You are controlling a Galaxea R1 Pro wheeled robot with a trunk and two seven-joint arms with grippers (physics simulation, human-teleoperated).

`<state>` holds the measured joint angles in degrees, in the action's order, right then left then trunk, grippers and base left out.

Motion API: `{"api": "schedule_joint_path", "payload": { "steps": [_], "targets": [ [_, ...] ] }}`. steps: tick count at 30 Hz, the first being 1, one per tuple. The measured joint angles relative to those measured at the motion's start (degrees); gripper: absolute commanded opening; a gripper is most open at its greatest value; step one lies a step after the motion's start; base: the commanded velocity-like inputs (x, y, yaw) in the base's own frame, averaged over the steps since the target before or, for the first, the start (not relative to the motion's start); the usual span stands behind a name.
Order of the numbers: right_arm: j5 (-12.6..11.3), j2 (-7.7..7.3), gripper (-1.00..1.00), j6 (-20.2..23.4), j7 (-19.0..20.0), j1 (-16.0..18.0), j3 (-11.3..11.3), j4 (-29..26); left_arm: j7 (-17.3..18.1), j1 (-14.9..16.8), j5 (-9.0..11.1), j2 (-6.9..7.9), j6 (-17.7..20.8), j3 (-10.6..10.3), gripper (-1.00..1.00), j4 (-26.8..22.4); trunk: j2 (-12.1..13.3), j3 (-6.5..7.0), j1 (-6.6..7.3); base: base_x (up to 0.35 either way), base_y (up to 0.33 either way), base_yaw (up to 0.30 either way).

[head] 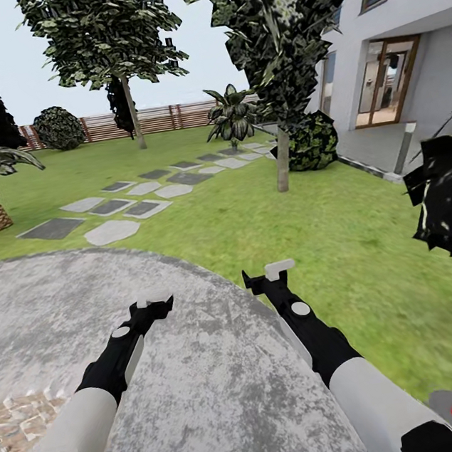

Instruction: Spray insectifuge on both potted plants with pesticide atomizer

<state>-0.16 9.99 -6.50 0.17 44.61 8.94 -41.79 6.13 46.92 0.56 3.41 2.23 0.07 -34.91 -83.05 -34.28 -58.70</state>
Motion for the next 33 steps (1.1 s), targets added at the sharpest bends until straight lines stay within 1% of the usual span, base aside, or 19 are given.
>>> {"api": "schedule_joint_path", "payload": {
  "steps": [5,8,17,24,33],
  "targets": [
    [0.0,0.0,1.0,0.0,-0.01,0.0,0.0,0.0,0.0,-0.02,0.0,0.0,-0.14,0.0,1.0,0.02,0.0,0.0,0.0,0.338,0.001,0.0],
    [0.0,0.0,1.0,0.0,-0.01,0.0,0.0,0.0,0.0,-0.07,0.0,0.0,-0.47,0.0,1.0,-0.07,0.0,0.0,-0.02,0.209,0.0,0.0],
    [0.0,0.0,1.0,0.0,-0.02,0.0,0.0,0.0,-0.02,-0.09,0.0,0.0,-0.65,0.0,1.0,-0.19,0.0,0.0,-0.03,0.037,0.0,0.0],
    [0.0,0.0,1.0,0.0,-0.02,0.0,0.02,0.0,-0.05,-0.09,0.0,0.0,-0.64,0.0,1.0,-0.04,0.0,0.0,-0.01,0.228,0.0,0.0],
    [0.0,0.0,1.0,0.0,-0.02,0.0,0.04,0.0,-0.04,-0.09,-0.01,0.0,-0.88,0.0,1.0,-0.04,0.0,0.0,-0.02,0.066,0.0,0.0]
  ]
}}
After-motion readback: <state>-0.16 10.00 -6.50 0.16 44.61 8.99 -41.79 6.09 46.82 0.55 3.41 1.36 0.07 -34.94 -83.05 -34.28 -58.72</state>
